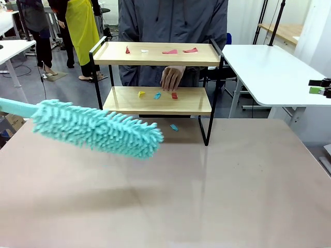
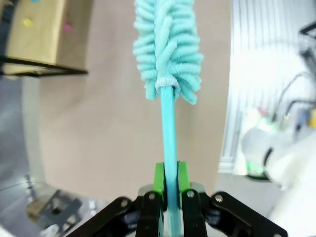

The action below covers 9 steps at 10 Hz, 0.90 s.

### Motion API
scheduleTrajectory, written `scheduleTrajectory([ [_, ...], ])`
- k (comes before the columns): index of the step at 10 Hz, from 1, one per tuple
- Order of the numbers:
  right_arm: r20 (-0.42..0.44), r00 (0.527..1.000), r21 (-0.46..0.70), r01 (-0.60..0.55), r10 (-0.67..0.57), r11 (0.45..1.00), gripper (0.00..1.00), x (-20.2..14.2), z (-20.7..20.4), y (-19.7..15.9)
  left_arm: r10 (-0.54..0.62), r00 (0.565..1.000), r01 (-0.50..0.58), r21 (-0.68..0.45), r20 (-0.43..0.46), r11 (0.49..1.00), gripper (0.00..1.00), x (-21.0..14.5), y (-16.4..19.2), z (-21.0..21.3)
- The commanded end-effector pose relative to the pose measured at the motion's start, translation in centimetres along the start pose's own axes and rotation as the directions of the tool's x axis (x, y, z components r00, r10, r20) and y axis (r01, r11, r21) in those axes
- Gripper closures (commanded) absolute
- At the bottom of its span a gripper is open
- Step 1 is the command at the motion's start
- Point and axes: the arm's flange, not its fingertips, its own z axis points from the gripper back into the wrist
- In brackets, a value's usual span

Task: Clean the shelf.
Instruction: Clean the specific section of the Shelf indicated by the human with the Duster.

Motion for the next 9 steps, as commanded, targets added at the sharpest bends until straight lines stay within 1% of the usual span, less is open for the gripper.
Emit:
scheduleTrajectory([
  [1,-0.004,1.000,0.000,0.000,0.000,1.000,0.00,0.2,-0.1,0.1,0.166,0.986,-0.166,0.000,0.017,0.986,0.87,3.6,-1.9,0.4],
  [2,-0.004,1.000,0.000,0.000,0.000,1.000,0.00,0.2,-0.1,0.1,0.273,0.962,-0.272,-0.023,0.025,0.962,0.87,5.9,-3.4,0.4],
  [3,-0.004,1.000,0.000,0.000,0.000,1.000,0.00,0.2,-0.1,0.1,0.366,0.926,-0.362,-0.055,0.098,0.931,0.87,8.1,-4.2,0.0],
  [4,-0.004,1.000,0.000,0.000,0.000,1.000,0.00,0.2,-0.1,0.1,0.448,0.888,-0.445,-0.046,0.106,0.894,0.87,10.3,-5.0,-1.2],
  [5,-0.004,1.000,0.000,0.000,0.000,1.000,0.00,0.2,-0.1,0.1,0.490,0.865,-0.487,-0.051,0.111,0.872,0.87,12.1,-5.4,-2.3],
  [6,-0.004,1.000,0.000,0.000,0.000,1.000,0.00,0.2,-0.1,0.1,0.540,0.832,-0.538,-0.051,0.127,0.841,0.87,13.6,-6.0,-3.1],
  [8,-0.004,1.000,0.000,0.000,0.000,1.000,0.00,0.2,-0.1,0.1,0.592,0.793,-0.587,-0.083,0.140,0.805,0.87,15.2,-6.1,-4.1],
  [9,-0.004,1.000,0.000,0.000,0.000,1.000,0.00,0.2,-0.1,0.1,0.546,0.831,-0.536,-0.113,0.108,0.837,0.87,15.0,-6.0,-3.9],
])
